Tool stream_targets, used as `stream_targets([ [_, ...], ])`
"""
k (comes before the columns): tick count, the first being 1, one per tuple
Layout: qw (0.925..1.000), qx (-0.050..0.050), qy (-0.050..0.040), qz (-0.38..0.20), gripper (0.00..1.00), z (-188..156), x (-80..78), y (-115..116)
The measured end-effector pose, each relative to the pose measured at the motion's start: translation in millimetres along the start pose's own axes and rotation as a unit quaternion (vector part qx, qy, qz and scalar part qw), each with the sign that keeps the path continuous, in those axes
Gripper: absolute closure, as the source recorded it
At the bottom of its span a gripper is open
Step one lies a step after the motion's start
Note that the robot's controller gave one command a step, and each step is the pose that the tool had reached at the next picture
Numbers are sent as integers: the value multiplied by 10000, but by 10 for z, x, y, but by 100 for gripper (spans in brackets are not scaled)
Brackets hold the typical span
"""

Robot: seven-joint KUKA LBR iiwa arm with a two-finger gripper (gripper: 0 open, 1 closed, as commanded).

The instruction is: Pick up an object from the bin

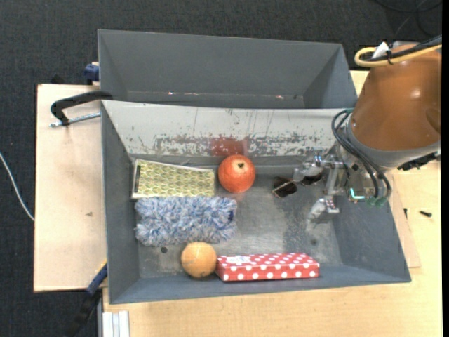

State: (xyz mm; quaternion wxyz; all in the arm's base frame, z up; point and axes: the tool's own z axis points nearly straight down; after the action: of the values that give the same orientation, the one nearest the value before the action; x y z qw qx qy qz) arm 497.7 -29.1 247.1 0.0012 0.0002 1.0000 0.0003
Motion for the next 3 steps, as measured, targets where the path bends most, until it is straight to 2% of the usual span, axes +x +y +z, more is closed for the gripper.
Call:
stream_targets([
  [1, 10000, 1, -3, -2, 0, -2, -2, 0],
  [2, 10000, 1, -37, 70, 0, 470, -132, 304],
  [3, 10000, -7, -17, 11, 0, 1159, -163, 454],
])
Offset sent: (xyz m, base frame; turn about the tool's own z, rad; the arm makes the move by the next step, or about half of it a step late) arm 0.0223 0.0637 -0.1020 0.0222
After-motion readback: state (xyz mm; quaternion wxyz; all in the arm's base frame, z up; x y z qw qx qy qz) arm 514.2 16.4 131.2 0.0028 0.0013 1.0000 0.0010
